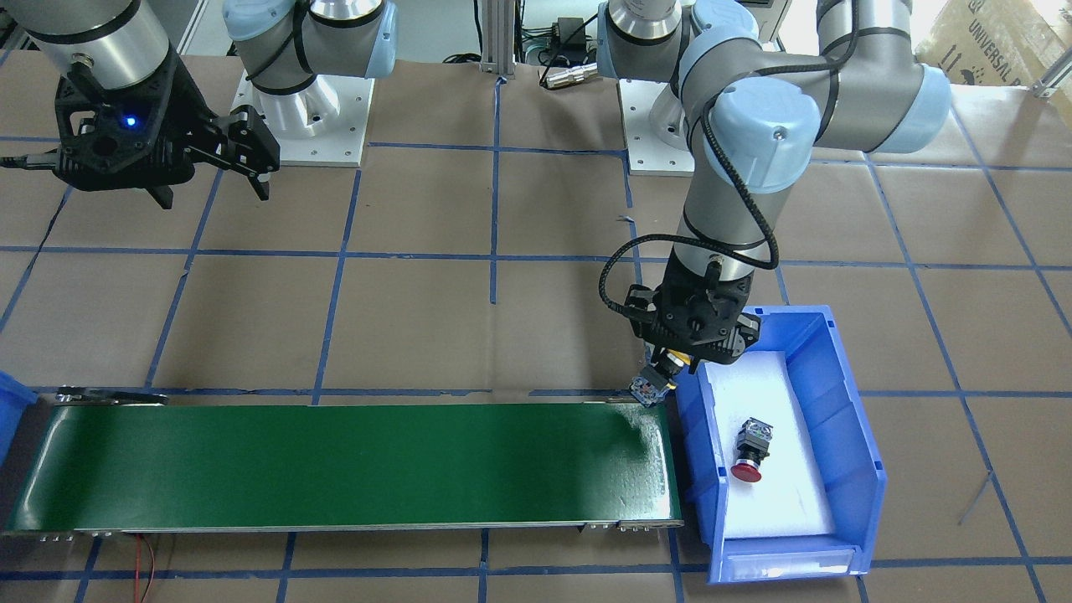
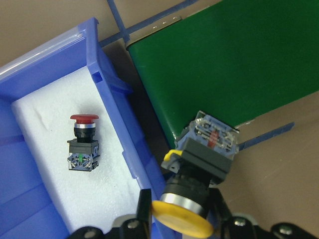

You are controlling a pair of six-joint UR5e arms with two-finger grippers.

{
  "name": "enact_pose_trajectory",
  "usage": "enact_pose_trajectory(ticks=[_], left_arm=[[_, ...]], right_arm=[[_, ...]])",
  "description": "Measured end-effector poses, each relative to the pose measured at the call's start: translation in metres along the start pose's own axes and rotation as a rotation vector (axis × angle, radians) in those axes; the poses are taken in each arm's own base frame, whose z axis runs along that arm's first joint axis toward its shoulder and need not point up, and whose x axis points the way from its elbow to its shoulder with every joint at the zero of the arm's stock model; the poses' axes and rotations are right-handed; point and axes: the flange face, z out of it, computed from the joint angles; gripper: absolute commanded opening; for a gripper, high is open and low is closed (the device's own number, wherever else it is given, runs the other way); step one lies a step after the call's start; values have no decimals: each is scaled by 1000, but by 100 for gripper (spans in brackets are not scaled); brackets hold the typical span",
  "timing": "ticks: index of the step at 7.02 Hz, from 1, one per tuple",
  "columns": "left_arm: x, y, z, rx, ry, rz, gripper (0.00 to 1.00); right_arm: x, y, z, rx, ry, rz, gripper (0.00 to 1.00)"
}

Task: Transport two buttons from left to right
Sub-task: 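Carry the yellow-capped button with the left gripper onto the conveyor, then release the button on the belt and raise the left gripper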

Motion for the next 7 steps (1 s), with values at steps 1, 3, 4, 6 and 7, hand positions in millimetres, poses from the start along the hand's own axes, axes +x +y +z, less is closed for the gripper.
enact_pose_trajectory(ticks=[1, 3, 4, 6, 7], left_arm=[[12, -12, 22, 7, -1, -30, 21], [21, -34, 67, 1, -1, -66, 33], [21, -43, 77, 2, -2, -70, 99], [18, -50, 63, 20, -7, -77, 100], [14, -48, 50, 12, -7, -82, 100]], right_arm=[[0, 0, 0, -2, 0, 0, 100], [0, 0, 1, -3, -2, -1, 100], [0, 0, 1, -3, -2, -1, 100], [0, 1, -1, 2, -1, 0, 100], [0, 1, -1, 3, -1, -1, 100]])
